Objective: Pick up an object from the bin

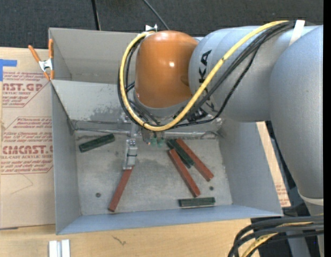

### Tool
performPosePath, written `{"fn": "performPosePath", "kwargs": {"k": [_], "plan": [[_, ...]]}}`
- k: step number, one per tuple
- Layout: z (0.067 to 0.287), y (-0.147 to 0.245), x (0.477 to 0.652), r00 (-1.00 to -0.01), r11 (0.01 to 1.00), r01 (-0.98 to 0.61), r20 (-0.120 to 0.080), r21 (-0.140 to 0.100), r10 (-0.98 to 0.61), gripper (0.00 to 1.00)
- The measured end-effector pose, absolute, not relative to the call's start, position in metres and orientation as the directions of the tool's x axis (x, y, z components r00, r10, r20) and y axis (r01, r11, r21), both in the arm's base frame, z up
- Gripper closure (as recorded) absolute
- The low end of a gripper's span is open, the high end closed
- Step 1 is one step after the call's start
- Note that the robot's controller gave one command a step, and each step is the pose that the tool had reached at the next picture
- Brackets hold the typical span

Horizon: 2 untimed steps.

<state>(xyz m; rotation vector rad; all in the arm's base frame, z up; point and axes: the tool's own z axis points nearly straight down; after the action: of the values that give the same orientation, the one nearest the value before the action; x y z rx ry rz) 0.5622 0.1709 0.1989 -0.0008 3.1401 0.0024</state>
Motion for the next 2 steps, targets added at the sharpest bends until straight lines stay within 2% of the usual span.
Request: {"fn": "performPosePath", "kwargs": {"k": [1,2], "plan": [[0.154,0.166,0.53,-1.0,1.0,0.006,-0.007,0.003,0.006,0.0],[0.115,0.161,0.513,-0.995,0.995,-0.095,0.003,0.0,-0.095,0.0]]}}
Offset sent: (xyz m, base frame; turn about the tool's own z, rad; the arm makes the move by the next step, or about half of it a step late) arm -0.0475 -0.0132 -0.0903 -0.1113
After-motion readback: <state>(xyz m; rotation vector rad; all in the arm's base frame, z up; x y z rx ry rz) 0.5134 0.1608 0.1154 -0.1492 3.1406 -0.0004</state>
